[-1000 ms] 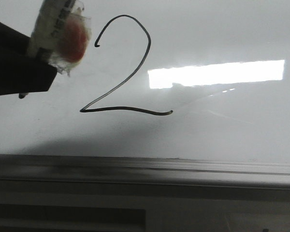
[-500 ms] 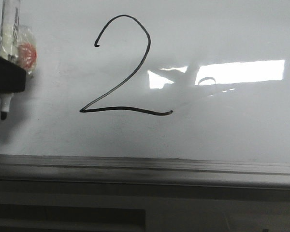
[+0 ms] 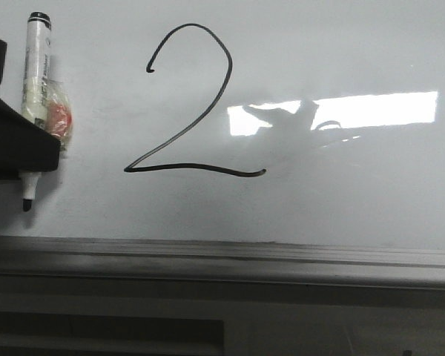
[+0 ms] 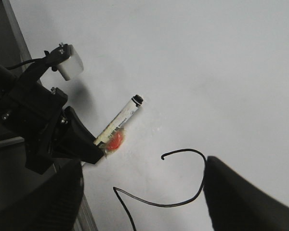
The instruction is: Write number 2 on whiteboard
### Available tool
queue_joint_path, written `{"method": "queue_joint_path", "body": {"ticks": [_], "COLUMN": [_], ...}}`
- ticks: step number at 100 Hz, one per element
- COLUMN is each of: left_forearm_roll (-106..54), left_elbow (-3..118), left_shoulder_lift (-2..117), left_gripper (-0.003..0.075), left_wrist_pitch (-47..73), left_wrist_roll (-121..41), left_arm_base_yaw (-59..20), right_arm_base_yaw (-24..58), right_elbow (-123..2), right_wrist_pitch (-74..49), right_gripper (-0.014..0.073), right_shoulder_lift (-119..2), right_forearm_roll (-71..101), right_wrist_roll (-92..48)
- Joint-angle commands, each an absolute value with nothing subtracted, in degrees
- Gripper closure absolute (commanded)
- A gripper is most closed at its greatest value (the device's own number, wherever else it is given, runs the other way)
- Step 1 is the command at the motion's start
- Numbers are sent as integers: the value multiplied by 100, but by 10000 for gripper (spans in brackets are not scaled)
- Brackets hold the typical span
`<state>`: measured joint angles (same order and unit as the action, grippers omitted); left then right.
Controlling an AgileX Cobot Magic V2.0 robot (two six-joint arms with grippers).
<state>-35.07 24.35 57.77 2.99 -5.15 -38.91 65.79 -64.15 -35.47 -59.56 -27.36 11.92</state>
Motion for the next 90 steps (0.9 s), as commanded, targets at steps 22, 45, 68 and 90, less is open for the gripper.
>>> {"method": "queue_joint_path", "body": {"ticks": [22, 45, 68, 90], "left_forearm_roll": [-3455, -3266, -3009, -1939], "left_elbow": [2638, 2638, 2638, 2525], "left_shoulder_lift": [5792, 5546, 4641, 3352], "left_gripper": [295, 249, 648, 740], "left_wrist_pitch": [-145, -122, 0, -159], "left_wrist_roll": [-461, -506, -504, -504], "left_arm_base_yaw": [-3872, -3872, -3872, -3872], "right_arm_base_yaw": [6552, 6552, 6552, 6552], "right_elbow": [-6617, -6617, -6580, -5620], "right_wrist_pitch": [-3390, -3536, -4061, -3254], "right_gripper": [133, 169, 670, 653], "right_shoulder_lift": [-5861, -5789, -5287, -3709], "right_forearm_roll": [-2906, -2906, -2954, -2991], "right_wrist_roll": [1217, 1217, 1228, 1391]}}
